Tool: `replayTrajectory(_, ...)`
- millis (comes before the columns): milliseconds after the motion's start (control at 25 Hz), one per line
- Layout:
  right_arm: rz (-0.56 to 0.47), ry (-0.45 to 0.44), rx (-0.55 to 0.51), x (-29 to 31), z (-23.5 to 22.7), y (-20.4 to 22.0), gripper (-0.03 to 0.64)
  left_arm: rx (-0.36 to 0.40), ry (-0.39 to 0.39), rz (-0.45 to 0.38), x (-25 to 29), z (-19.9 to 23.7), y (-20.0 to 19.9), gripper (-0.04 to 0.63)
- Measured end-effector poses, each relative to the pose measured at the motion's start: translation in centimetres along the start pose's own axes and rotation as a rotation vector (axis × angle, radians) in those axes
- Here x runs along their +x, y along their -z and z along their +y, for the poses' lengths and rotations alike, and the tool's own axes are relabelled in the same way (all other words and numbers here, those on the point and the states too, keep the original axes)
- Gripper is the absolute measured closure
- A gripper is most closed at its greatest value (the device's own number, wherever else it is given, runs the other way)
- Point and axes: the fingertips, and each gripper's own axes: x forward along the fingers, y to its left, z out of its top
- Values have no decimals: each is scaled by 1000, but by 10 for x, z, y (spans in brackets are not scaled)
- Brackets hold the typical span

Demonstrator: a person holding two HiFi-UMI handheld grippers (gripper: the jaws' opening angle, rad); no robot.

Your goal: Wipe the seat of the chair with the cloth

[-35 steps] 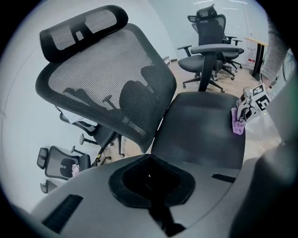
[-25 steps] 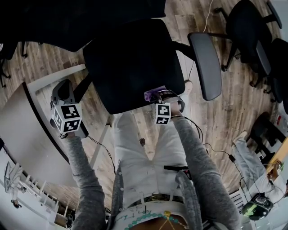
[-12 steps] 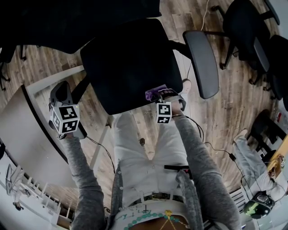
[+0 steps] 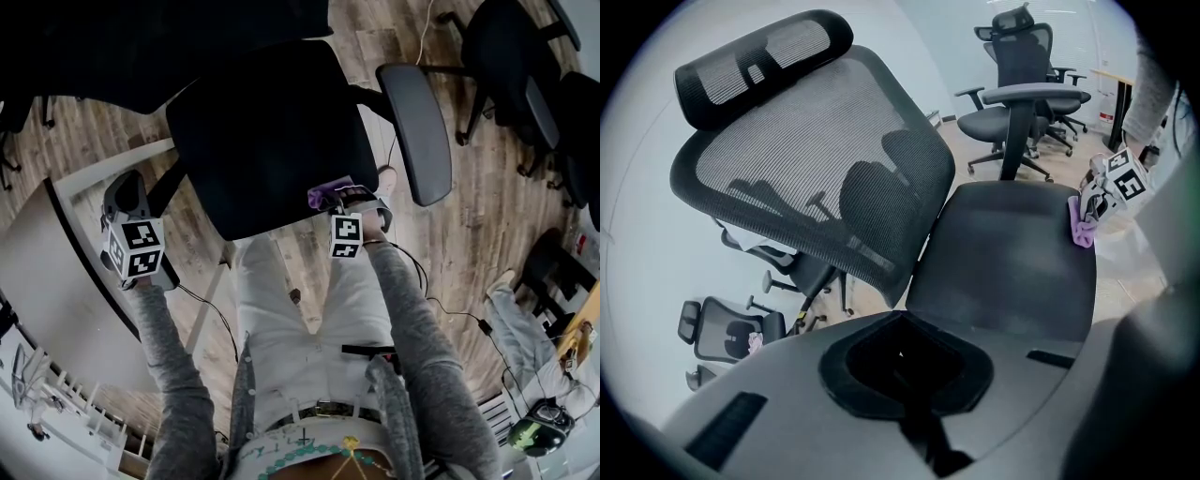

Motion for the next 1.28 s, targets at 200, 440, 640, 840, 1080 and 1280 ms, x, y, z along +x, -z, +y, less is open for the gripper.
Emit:
replayTrajectory(200, 5, 8, 17, -3, -2, 8, 566, 6, -6, 3, 0, 0, -1, 595)
replayTrajectory(440, 4, 9, 14, -5, -4, 12, 566, 7, -5, 0, 0, 2, -2, 595)
replayTrajectory(640, 11, 13, 27, -6, -4, 22, 566, 7, -6, 3, 1, 1, -1, 595)
replayTrajectory(840, 33, 27, 63, -12, -6, 36, 566, 9, -7, 3, 1, 1, -1, 595)
replayTrajectory(1080, 67, 28, 80, -18, -7, 50, 566, 12, -9, 6, 1, 1, -1, 595)
replayTrajectory(1280, 72, 31, 87, -22, -10, 54, 566, 14, -12, 10, 1, 1, -1, 595)
